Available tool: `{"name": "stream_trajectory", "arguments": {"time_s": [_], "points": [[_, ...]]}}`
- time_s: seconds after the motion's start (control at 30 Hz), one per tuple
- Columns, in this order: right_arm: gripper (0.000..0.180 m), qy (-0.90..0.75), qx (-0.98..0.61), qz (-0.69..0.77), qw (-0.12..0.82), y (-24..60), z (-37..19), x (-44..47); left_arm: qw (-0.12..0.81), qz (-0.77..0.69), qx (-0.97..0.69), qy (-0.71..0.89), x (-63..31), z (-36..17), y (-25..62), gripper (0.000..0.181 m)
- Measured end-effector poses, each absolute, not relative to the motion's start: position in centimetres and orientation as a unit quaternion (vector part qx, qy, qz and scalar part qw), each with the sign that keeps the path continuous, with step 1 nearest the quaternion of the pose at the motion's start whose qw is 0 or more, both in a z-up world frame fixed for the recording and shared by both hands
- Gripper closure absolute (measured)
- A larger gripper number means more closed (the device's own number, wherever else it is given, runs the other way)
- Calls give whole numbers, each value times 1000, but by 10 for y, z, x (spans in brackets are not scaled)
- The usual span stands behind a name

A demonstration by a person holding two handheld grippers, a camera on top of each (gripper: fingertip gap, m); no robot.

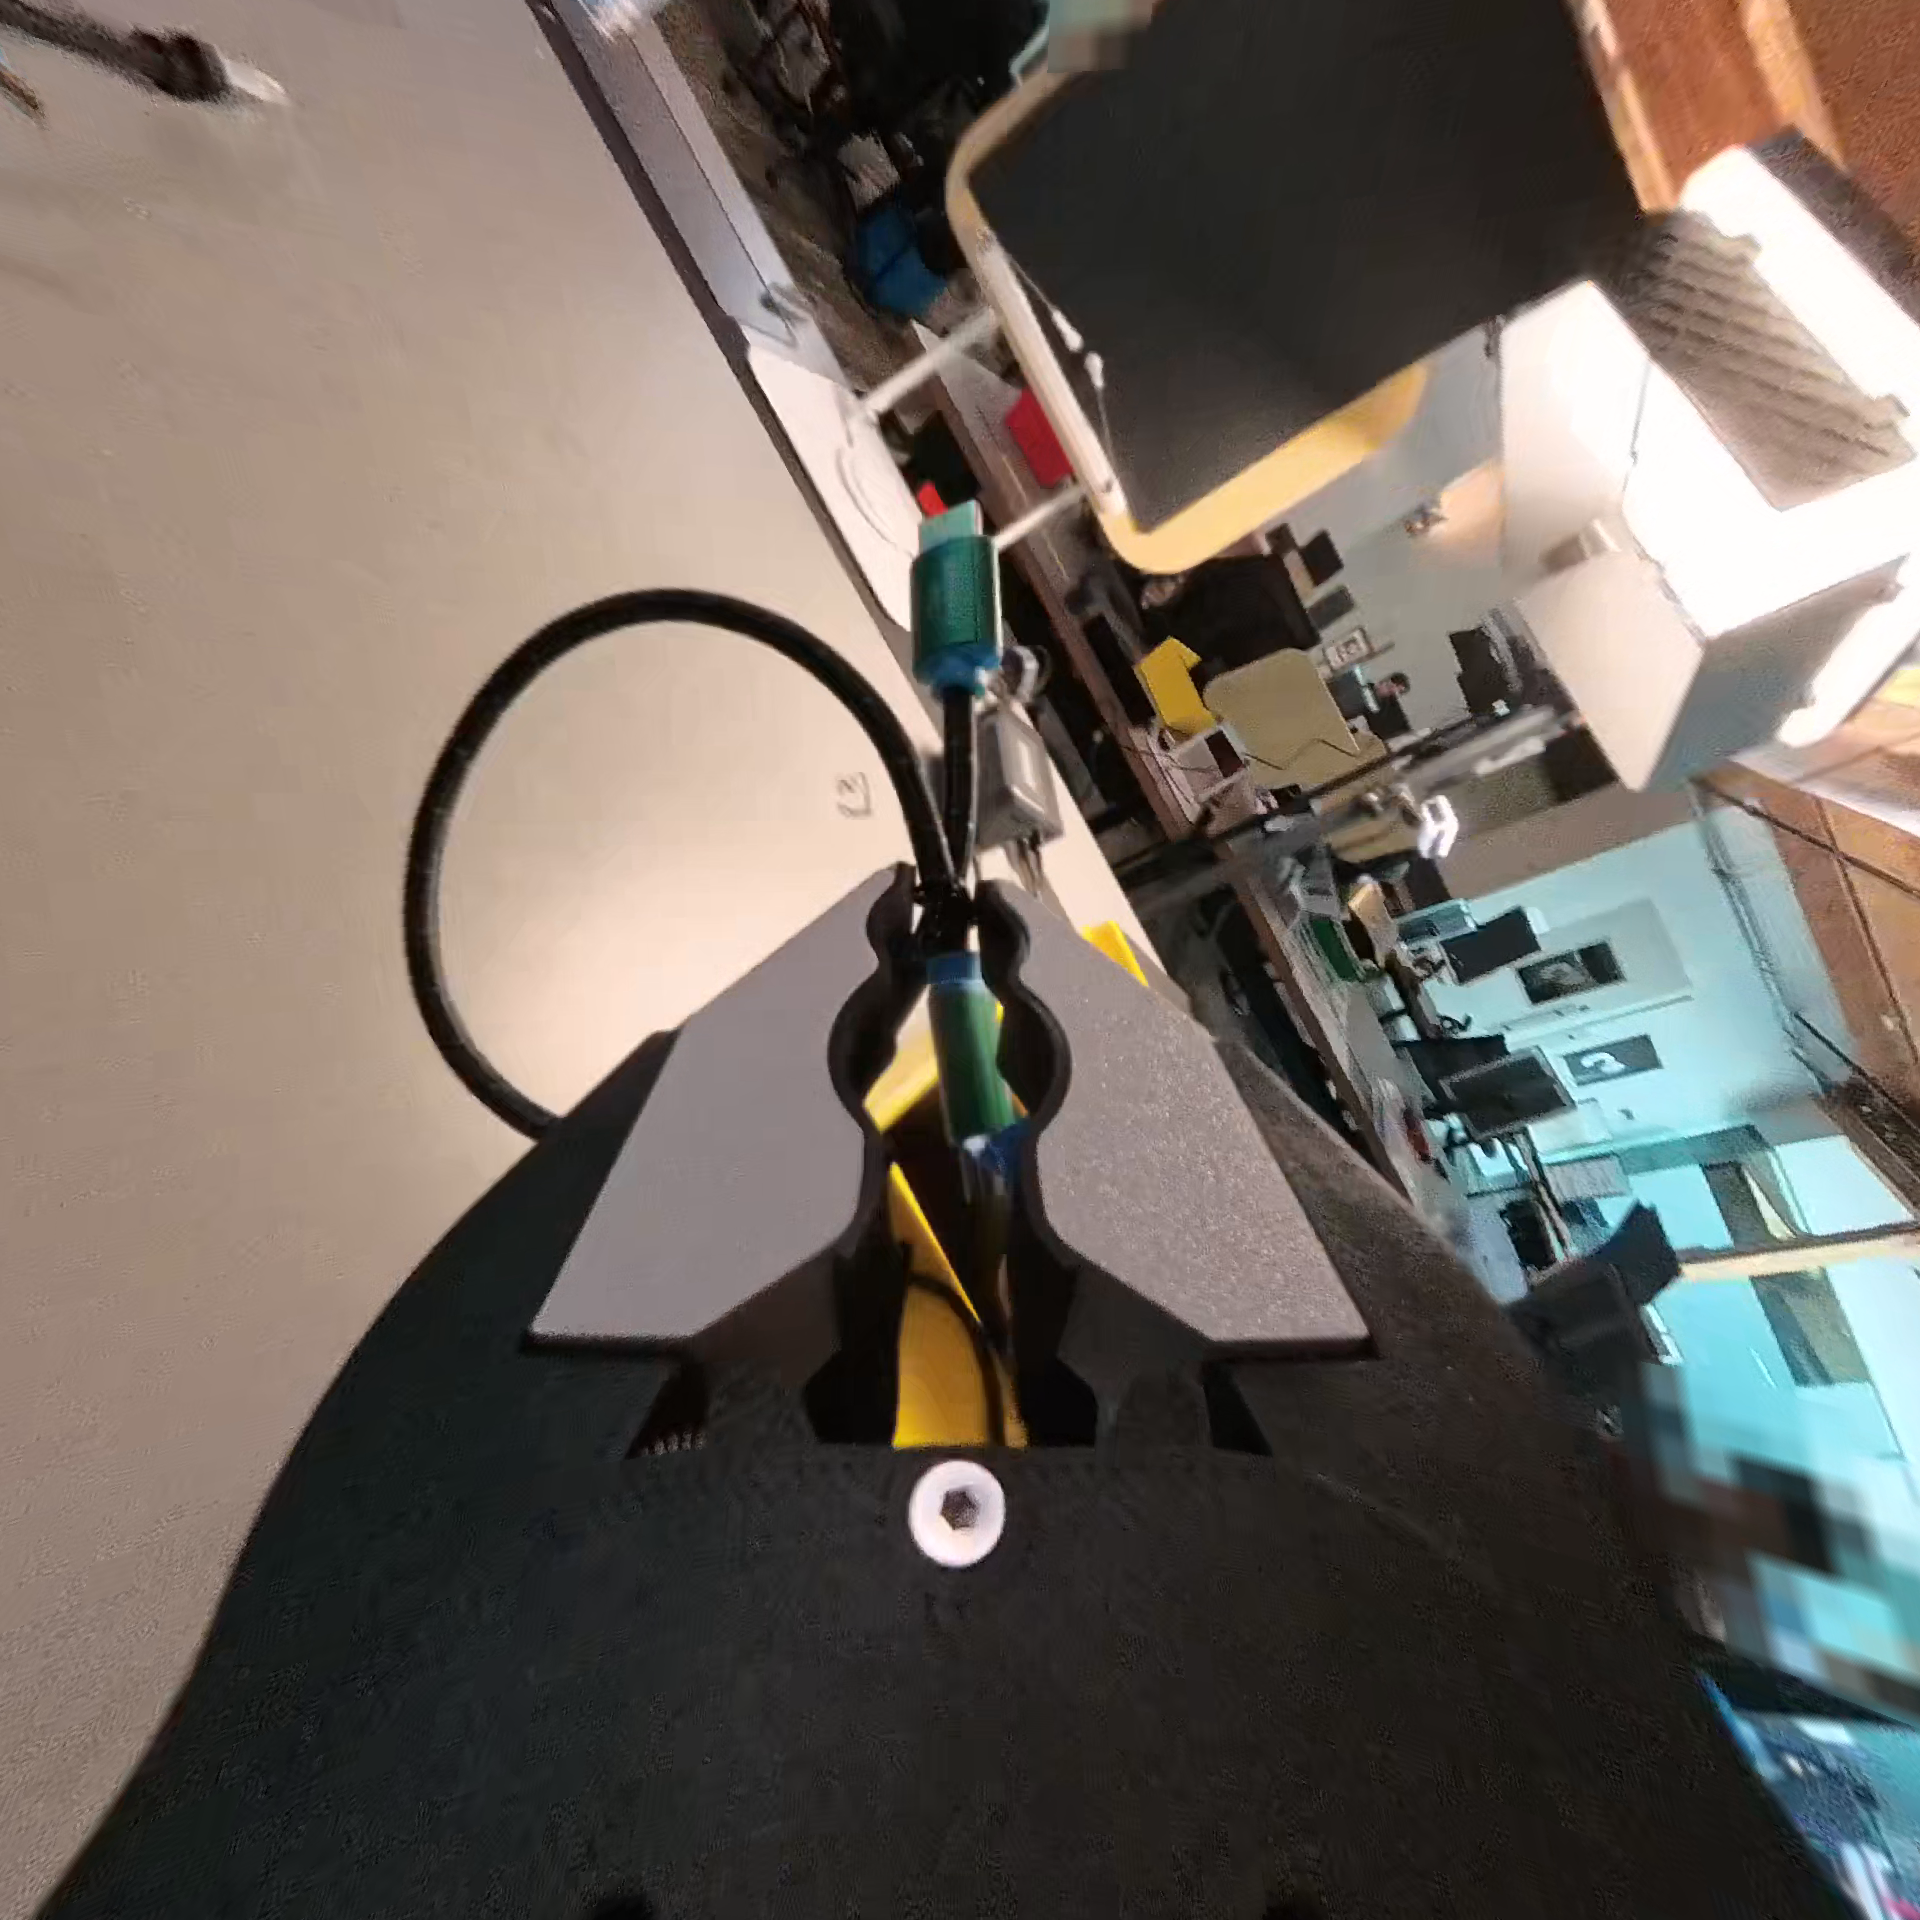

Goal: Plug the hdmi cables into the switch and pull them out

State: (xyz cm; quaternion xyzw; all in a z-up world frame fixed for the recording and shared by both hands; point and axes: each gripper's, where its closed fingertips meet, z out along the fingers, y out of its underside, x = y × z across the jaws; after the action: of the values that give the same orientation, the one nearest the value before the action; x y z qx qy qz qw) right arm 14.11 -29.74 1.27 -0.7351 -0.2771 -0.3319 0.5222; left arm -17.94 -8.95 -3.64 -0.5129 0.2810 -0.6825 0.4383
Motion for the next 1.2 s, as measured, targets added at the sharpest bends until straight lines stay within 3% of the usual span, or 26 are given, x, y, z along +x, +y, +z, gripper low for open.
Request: {"name": "stream_trajectory", "arguments": {"time_s": [0.13,0.4,0.57,0.73,0.87,1.2], "points": [[166,-237,-756,-351,499,-329,12,211,438,-681,-515,281,-179,-37,-89,159],[162,-216,-817,-347,407,-346,-40,286,438,-679,-518,280,-178,-38,-89,159],[133,-182,-832,-357,385,-340,-52,315,437,-679,-519,280,-178,-38,-88,159],[124,-145,-825,-357,414,-344,-39,318,437,-680,-518,280,-178,-38,-88,159],[124,-122,-800,-315,496,-354,-11,295,436,-679,-519,281,-178,-38,-89,159],[110,-232,-737,-192,606,-370,-18,158,435,-678,-520,283,-176,-39,-90,159]]}}
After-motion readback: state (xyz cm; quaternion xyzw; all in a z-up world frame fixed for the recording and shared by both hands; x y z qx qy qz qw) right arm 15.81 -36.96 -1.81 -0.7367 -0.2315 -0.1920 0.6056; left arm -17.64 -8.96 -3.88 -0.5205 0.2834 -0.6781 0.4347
